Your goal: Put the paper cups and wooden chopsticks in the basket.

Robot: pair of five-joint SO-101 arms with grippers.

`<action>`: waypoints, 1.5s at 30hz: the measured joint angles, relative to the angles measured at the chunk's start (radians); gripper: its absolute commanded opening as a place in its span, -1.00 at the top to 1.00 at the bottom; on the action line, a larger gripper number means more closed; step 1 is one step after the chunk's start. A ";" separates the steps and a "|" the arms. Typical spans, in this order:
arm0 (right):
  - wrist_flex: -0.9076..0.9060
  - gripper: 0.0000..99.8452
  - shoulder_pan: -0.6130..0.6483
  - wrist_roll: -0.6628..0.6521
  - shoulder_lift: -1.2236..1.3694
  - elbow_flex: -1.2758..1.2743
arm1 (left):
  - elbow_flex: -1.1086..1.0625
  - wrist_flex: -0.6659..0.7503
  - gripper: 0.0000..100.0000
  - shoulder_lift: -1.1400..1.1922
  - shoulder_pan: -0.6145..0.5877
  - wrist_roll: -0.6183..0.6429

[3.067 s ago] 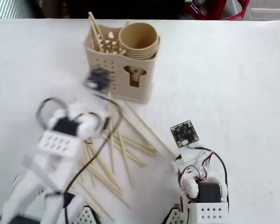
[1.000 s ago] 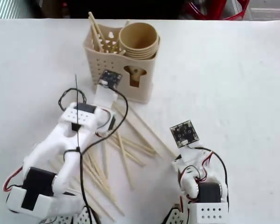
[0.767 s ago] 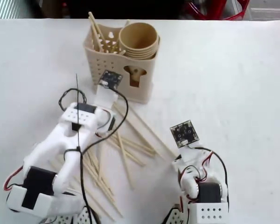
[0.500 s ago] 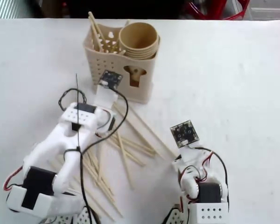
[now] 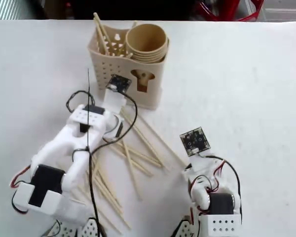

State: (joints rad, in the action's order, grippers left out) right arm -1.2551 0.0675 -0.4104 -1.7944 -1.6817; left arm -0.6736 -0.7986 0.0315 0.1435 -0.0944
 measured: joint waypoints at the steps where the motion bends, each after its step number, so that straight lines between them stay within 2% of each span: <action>1: 0.000 0.89 0.000 0.000 0.000 0.000 | 0.000 0.000 0.95 0.000 0.000 0.000; 9: 0.000 0.89 0.000 0.000 0.000 0.000 | -0.005 -0.015 0.95 -0.097 -0.028 0.000; 19: 0.000 0.89 0.000 0.000 0.000 0.000 | -0.120 -0.123 0.95 -0.528 -0.112 -0.005; 24: 0.000 0.89 0.000 0.000 0.000 0.000 | -0.104 -0.175 0.95 -0.740 -0.132 -0.078; 28: 0.000 0.89 0.000 0.000 0.000 0.000 | 0.032 -0.226 0.95 -0.822 -0.144 -0.112; 33: 0.000 0.89 0.000 0.000 0.000 0.000 | 0.321 -0.235 0.95 -0.795 -0.132 -0.115; 39: 0.000 0.89 0.000 0.000 0.000 0.000 | 0.626 -0.130 0.95 -0.638 -0.052 -0.115; 45: 0.000 0.89 0.000 0.000 0.000 0.000 | 0.836 0.012 0.95 -0.417 0.021 -0.115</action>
State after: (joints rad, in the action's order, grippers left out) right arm -1.2551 0.0675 -0.4104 -1.7944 -1.6817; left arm 0.1626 -0.7864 -0.3859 0.1649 -0.2094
